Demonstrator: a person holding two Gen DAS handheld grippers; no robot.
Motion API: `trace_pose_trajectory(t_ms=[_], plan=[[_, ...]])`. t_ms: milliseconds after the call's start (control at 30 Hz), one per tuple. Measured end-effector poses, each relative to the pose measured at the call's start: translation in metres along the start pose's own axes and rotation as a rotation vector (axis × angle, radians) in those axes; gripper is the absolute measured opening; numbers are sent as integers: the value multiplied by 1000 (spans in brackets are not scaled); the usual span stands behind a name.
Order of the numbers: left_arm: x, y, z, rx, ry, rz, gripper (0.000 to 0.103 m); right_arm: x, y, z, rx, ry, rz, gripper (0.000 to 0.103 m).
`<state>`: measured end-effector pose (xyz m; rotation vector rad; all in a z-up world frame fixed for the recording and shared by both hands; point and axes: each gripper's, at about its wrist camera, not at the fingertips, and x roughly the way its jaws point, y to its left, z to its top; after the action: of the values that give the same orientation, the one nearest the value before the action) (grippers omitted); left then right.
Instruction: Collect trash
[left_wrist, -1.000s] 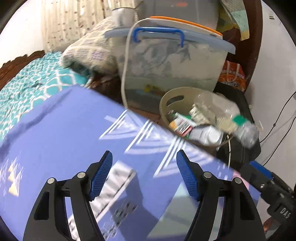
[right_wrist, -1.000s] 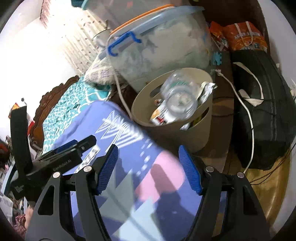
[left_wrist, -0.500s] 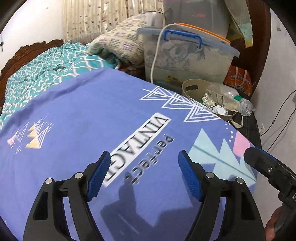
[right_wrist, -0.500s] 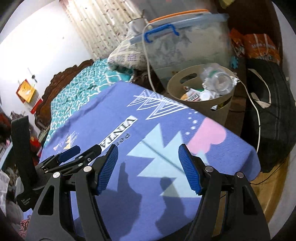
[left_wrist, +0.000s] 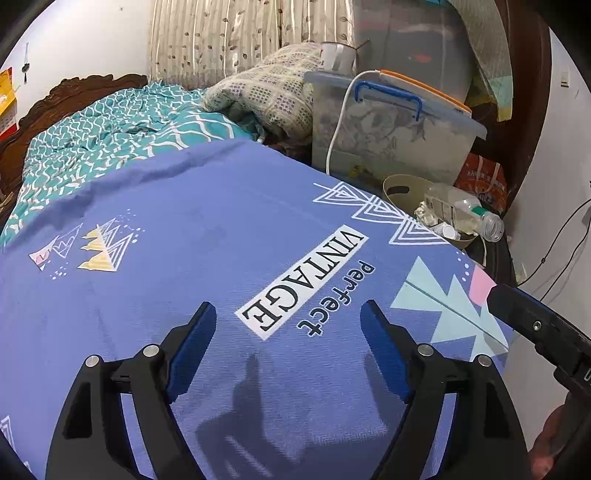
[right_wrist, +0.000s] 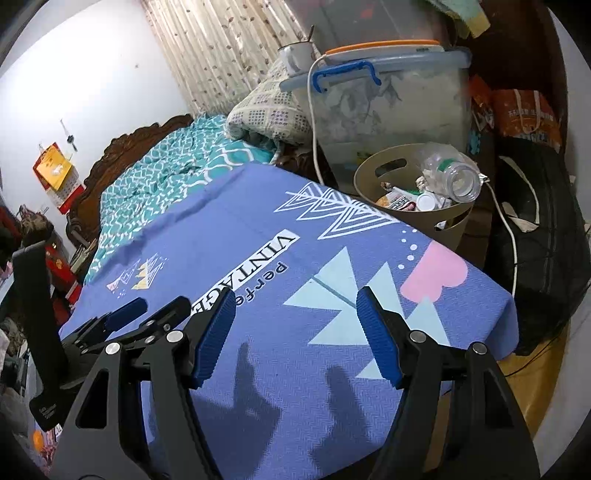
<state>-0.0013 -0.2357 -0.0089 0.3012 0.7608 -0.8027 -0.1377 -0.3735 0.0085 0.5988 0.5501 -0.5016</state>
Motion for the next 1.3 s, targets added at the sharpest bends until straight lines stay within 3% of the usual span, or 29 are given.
trace_pose_trajectory(t_ms=[367,667,1000,1300], plan=[[-16,-5,1,43,-57,45,94,-9,-15,-1,105,-57,-54,82],[-26,-2,2,18,-66,83,94,-10,-12,-9,128,-74,-113,100],[-49,15,-8,-21,-172,90,94,-3,5,-22,110,-84,-179,100],[-52,28,-22,-19,-258,80,94,-18,17,-23,90,-149,-248,100]])
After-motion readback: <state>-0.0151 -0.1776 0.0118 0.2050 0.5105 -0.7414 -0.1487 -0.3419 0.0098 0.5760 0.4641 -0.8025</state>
